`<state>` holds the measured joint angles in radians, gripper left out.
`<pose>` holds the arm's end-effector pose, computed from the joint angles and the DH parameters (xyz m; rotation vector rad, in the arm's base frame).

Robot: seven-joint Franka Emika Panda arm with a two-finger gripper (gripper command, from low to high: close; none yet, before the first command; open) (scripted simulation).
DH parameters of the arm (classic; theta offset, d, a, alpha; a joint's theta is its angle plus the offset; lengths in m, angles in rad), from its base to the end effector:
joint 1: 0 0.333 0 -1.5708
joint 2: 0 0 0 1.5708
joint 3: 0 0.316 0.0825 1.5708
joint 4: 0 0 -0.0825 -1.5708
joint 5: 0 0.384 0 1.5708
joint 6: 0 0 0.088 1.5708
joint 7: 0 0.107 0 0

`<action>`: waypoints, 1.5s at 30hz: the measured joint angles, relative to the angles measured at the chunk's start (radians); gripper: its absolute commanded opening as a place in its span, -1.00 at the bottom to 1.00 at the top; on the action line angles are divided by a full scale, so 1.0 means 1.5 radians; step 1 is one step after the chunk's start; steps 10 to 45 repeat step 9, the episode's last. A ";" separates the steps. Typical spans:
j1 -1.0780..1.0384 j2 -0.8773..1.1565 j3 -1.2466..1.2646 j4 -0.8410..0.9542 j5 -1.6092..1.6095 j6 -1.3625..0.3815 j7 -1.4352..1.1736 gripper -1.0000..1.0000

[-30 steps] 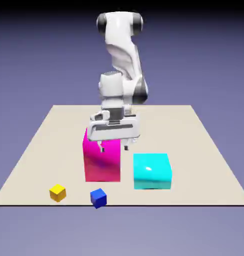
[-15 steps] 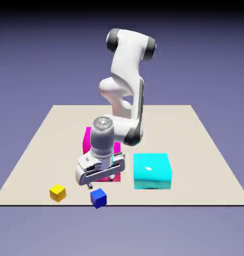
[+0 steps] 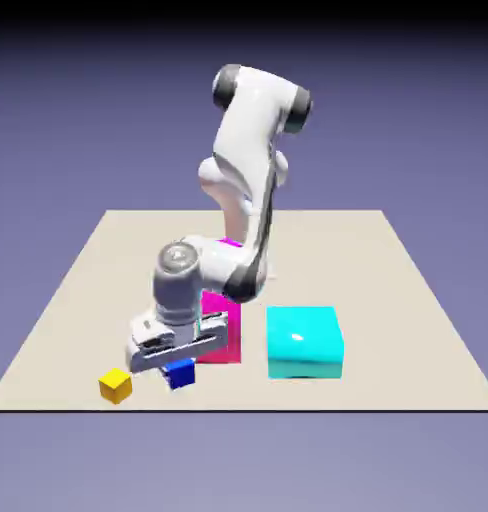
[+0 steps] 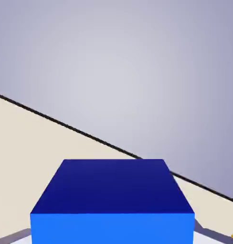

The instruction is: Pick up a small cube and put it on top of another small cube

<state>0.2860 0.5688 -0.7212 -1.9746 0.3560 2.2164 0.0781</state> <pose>0.5464 -0.2296 0.2292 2.8662 -1.0548 -0.2566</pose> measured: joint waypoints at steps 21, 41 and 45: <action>-0.074 0.082 0.022 0.010 0.082 0.043 0.007 1.00; -0.074 0.082 0.022 0.010 0.082 0.043 0.007 1.00; -0.074 0.082 0.022 0.010 0.082 0.043 0.007 1.00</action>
